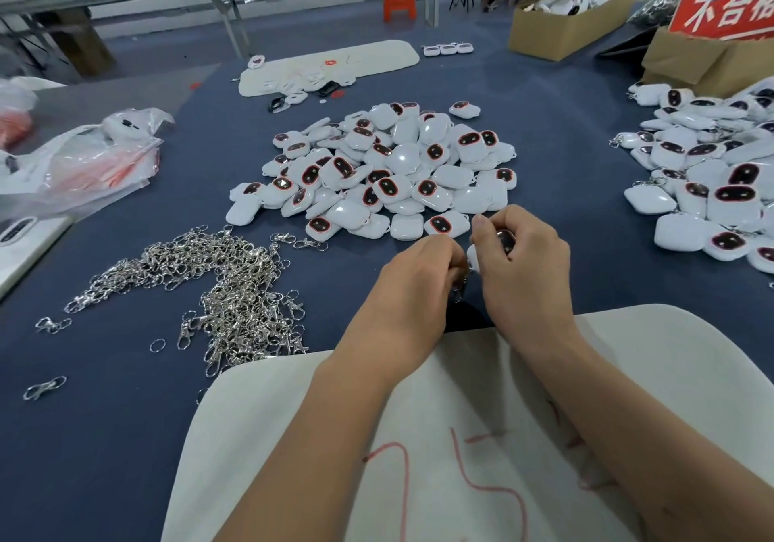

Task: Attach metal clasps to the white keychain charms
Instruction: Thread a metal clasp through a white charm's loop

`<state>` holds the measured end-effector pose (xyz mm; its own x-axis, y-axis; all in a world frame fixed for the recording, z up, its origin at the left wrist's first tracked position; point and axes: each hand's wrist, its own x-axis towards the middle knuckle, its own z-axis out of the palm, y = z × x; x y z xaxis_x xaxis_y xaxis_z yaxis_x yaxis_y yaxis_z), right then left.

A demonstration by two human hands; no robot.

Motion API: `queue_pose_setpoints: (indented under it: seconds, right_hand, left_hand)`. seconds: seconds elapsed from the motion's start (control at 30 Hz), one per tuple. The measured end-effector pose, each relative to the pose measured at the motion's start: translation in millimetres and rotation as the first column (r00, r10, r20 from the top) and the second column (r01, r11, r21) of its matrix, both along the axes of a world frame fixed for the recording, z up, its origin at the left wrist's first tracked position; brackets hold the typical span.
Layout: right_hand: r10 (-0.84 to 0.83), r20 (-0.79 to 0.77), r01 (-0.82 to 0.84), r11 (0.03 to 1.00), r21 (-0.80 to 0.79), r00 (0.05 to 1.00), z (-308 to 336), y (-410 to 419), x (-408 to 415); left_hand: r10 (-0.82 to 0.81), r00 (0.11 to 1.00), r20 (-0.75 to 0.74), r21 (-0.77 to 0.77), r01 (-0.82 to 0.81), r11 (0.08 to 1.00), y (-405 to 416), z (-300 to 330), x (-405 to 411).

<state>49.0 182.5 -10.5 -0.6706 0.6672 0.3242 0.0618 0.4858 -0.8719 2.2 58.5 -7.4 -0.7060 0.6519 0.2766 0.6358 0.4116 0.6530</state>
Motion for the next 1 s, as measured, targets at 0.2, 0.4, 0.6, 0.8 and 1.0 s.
queue_pose_setpoints:
  seconds: [0.2, 0.4, 0.6, 0.8, 1.0]
  right_hand:
    - [-0.03, 0.005, 0.03, 0.999, 0.041, 1.0, -4.1, -1.0, -1.6]
    - [-0.057, 0.014, 0.055, 0.993, 0.1, 0.998, -6.8, -1.9, -2.2]
    - [-0.04, 0.049, 0.036, 0.996, 0.085, 0.998, -4.4, -3.2, -3.0]
    - [0.041, -0.007, -0.041, 0.998, -0.043, 0.999, 0.6, -3.5, -0.4]
    - [0.083, -0.053, -0.092, 0.975, -0.203, 0.995, -1.5, 5.6, -2.6]
  left_hand:
    - [0.044, 0.999, 0.032, -0.005, -0.044, 0.999, 1.5, -2.3, -1.4]
    - [0.091, 0.996, -0.001, -0.037, -0.091, 0.995, 2.5, -5.1, -0.9]
    - [0.157, 0.985, -0.071, -0.032, -0.16, 0.987, 7.6, -5.4, 5.0]
    - [0.142, 0.989, 0.035, 0.137, -0.146, 0.98, 6.6, -4.7, 0.1]
    - [0.044, 0.996, 0.082, 0.305, -0.067, 0.95, 2.6, -8.6, -5.6]
